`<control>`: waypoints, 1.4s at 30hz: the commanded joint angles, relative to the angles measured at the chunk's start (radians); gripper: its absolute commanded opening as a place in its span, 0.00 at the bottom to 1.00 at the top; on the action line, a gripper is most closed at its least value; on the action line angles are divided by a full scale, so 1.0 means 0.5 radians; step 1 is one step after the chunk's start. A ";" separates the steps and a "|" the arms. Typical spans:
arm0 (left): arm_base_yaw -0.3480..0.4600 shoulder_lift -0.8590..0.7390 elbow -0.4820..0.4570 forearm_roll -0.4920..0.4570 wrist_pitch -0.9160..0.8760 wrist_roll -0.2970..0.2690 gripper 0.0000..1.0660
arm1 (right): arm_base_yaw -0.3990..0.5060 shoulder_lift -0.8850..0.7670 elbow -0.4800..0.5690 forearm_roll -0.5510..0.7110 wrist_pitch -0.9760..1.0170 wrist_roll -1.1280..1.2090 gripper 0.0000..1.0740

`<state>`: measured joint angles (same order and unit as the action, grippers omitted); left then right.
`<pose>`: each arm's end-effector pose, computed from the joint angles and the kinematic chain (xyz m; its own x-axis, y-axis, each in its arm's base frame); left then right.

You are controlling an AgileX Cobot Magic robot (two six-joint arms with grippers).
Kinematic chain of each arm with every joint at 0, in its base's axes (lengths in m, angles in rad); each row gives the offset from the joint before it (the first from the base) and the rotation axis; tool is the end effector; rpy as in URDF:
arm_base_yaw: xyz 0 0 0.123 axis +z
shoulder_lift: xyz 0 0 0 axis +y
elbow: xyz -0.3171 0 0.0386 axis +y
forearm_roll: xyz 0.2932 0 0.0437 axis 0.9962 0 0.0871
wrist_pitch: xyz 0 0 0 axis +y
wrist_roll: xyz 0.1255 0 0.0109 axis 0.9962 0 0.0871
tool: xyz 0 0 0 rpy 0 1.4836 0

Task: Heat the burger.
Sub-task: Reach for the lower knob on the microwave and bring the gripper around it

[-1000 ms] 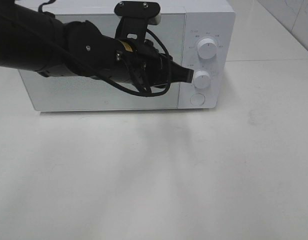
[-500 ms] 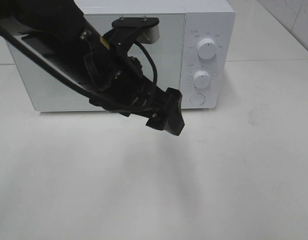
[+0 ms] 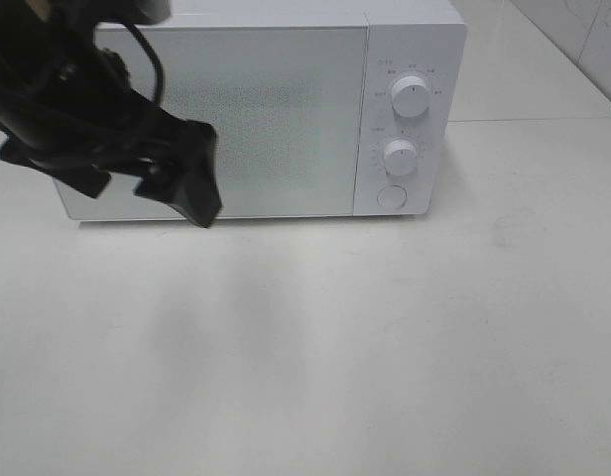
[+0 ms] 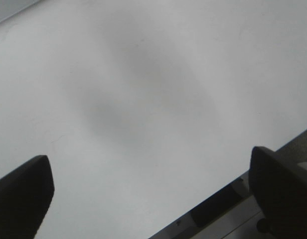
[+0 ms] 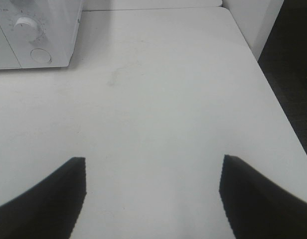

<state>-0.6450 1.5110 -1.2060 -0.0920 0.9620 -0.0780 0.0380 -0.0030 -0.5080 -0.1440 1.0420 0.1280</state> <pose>0.2823 -0.2243 0.2794 -0.8130 0.4490 -0.3706 0.5210 0.8452 -0.1189 0.0308 -0.0145 0.2889 -0.4202 0.0386 -0.9066 0.0976 0.9952 -0.0029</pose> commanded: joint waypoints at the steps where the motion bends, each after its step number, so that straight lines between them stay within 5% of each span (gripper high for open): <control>1: 0.134 -0.086 0.010 0.008 0.080 -0.016 0.94 | -0.014 -0.060 0.006 0.002 -0.010 -0.028 0.70; 12: 0.812 -0.440 0.092 0.026 0.322 0.134 0.94 | -0.014 -0.060 0.006 0.002 -0.010 -0.028 0.70; 20: 1.226 -0.902 0.614 0.048 0.322 0.134 0.94 | -0.014 -0.060 0.006 0.002 -0.010 -0.028 0.70; 30: 1.312 -1.600 1.218 0.112 0.212 0.130 0.94 | -0.014 -0.060 0.006 0.002 -0.010 -0.028 0.70; 42: 1.312 -2.548 1.386 0.210 0.176 0.120 0.94 | -0.014 -0.060 0.006 0.002 -0.010 -0.028 0.70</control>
<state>0.0070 0.3280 -0.5370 -0.0090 1.0740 -0.0170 0.0380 -0.0030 -0.5080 -0.1440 1.0420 0.1280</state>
